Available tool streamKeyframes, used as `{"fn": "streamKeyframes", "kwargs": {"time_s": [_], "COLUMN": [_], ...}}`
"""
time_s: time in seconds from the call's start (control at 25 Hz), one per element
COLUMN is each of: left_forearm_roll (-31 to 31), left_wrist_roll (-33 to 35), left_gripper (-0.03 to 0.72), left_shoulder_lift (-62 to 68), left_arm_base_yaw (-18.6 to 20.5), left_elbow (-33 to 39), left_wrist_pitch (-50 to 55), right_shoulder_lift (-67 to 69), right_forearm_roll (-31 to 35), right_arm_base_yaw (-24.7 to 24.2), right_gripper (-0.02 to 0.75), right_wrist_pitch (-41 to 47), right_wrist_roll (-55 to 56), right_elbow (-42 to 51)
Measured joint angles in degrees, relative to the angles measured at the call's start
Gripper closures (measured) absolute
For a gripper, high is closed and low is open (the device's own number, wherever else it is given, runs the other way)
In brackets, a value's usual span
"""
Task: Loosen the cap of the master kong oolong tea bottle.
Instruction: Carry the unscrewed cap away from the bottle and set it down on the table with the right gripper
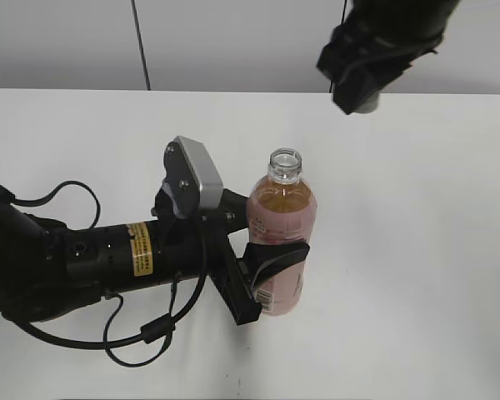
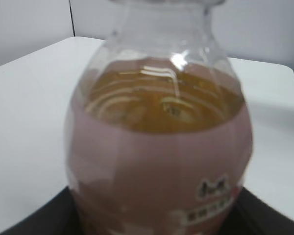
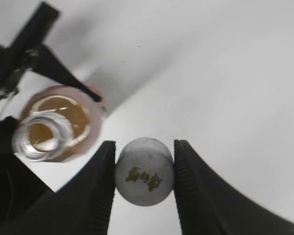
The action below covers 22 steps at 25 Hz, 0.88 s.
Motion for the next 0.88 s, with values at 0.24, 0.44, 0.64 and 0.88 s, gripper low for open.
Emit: {"fn": "streamKeyframes", "kwargs": {"time_s": [0.24,0.44,0.64,0.88], "left_forearm_roll": [0.02,0.23,0.33,0.40], "left_wrist_roll": [0.01,0.01,0.06,0.06], "left_gripper": [0.302,0.302,0.302,0.302], "left_shoulder_lift": [0.00,0.00,0.00,0.00], "left_arm_base_yaw": [0.00,0.00,0.00,0.00], "left_elbow": [0.00,0.00,0.00,0.00], "left_wrist_pitch": [-0.04,-0.04,-0.06,-0.11], "right_shoulder_lift": [-1.49,-1.52,2.34,10.75], "right_forearm_roll": [-1.50,-1.82,-0.71,2.33], "right_arm_base_yaw": [-12.60,-16.93,-17.07,-17.13], "right_gripper": [0.466,0.466,0.466,0.466], "right_wrist_pitch": [-0.11,-7.59,-21.58,-27.36], "right_wrist_roll": [12.28,14.93,18.41,18.81], "right_elbow": [9.11,26.03,37.54,38.41]}}
